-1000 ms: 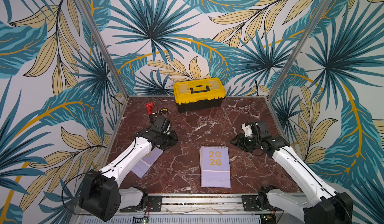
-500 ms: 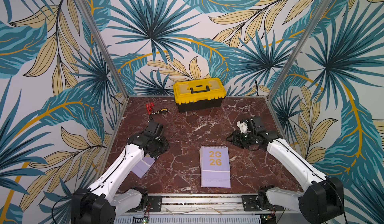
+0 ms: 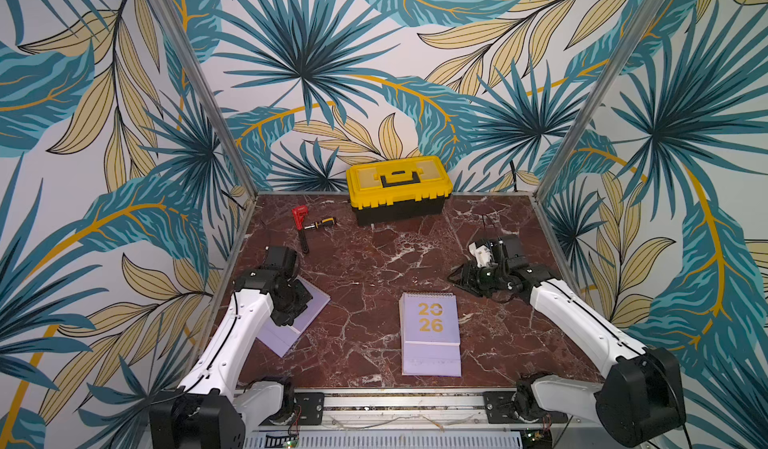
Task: Stack the calendars
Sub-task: Move the calendar to the center of the board.
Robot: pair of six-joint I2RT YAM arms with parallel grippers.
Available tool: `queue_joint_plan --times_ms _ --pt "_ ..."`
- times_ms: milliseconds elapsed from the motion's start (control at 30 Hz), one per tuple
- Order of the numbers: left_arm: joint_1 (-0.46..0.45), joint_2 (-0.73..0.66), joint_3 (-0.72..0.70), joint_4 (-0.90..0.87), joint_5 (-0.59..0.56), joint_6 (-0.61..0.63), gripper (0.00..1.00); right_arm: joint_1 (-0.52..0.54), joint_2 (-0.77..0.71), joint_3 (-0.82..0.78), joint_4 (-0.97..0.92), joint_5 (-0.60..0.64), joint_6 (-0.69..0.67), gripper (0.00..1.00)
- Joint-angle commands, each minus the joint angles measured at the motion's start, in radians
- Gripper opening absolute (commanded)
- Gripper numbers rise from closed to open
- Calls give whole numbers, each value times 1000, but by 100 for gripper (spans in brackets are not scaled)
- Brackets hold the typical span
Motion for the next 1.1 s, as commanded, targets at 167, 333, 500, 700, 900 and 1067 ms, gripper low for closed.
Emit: queue_joint_plan --times_ms 167,333,500,700,900,1067 --pt "435 134 -9 128 181 75 2 3 23 22 29 -27 10 37" --pt "574 358 136 132 262 152 0 4 6 19 9 -25 8 37" --pt "653 491 242 131 231 227 0 3 -12 21 -21 -13 2 37" --pt "677 609 331 119 191 308 0 4 -16 16 -12 -10 19 37" --pt "680 677 335 120 171 345 0 4 -25 16 -27 -2 17 37" --pt "681 692 314 121 165 364 0 3 -28 1 -12 -1 26 37"
